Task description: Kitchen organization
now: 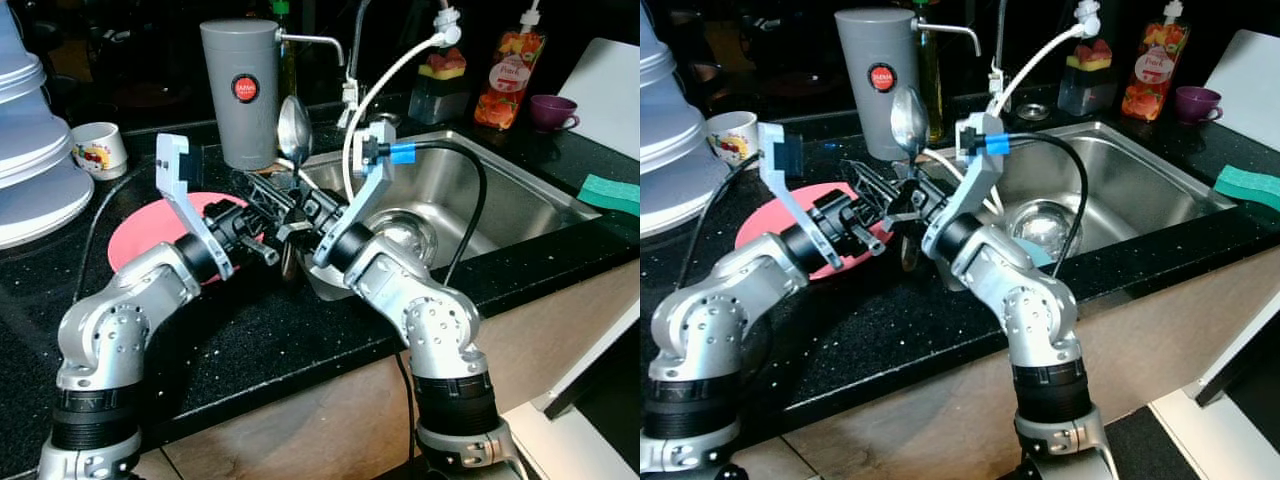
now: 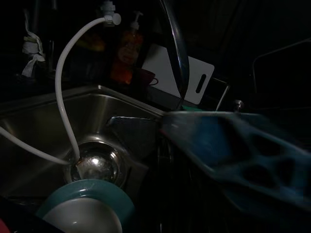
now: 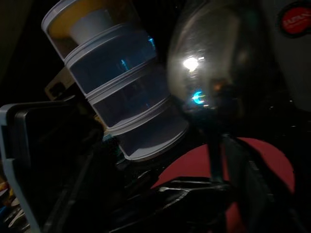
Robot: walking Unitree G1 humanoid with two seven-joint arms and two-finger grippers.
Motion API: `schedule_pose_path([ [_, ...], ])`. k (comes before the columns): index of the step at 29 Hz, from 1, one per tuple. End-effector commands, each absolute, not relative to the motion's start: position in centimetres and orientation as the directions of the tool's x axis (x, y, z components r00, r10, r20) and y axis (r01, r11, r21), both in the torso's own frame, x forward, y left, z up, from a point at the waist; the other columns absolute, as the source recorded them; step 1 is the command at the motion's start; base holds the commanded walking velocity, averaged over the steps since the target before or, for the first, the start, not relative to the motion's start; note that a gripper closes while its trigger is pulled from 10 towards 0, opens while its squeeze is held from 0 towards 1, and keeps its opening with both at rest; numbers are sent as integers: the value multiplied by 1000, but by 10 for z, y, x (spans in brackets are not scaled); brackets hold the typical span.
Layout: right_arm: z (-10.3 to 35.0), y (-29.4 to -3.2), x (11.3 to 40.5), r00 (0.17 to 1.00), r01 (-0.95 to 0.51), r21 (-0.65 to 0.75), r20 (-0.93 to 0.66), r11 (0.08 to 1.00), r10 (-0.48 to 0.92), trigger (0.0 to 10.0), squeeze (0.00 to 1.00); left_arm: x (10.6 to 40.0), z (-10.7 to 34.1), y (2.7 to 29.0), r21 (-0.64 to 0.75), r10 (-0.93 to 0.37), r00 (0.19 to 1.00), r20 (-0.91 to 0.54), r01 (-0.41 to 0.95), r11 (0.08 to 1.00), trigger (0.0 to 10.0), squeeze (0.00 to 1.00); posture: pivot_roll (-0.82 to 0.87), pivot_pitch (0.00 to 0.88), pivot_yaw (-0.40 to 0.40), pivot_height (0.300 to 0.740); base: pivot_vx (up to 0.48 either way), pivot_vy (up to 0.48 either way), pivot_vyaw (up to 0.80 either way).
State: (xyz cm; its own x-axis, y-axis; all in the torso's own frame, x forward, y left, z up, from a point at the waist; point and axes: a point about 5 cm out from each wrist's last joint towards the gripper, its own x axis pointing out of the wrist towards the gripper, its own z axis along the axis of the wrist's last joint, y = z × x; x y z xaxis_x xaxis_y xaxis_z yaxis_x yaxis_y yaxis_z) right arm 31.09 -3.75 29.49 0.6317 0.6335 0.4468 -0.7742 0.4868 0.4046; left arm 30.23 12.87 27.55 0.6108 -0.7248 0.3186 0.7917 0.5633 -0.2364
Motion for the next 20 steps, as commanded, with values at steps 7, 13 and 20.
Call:
schedule_pose_path([
  [7,300,-37,312,644,-765,420,468,489,605,549,0,303,276,131,-246,-721,612,325,791,560,0,0,-30,53,45,740,0,0,0],
  [13,301,-42,315,666,-746,436,472,503,578,0,0,302,276,131,-248,-720,612,326,791,560,0,0,-30,53,46,740,0,0,0],
  [20,303,-47,320,686,-727,452,480,516,546,0,0,302,276,131,-248,-720,613,326,790,561,0,0,-31,51,47,740,0,0,0],
])
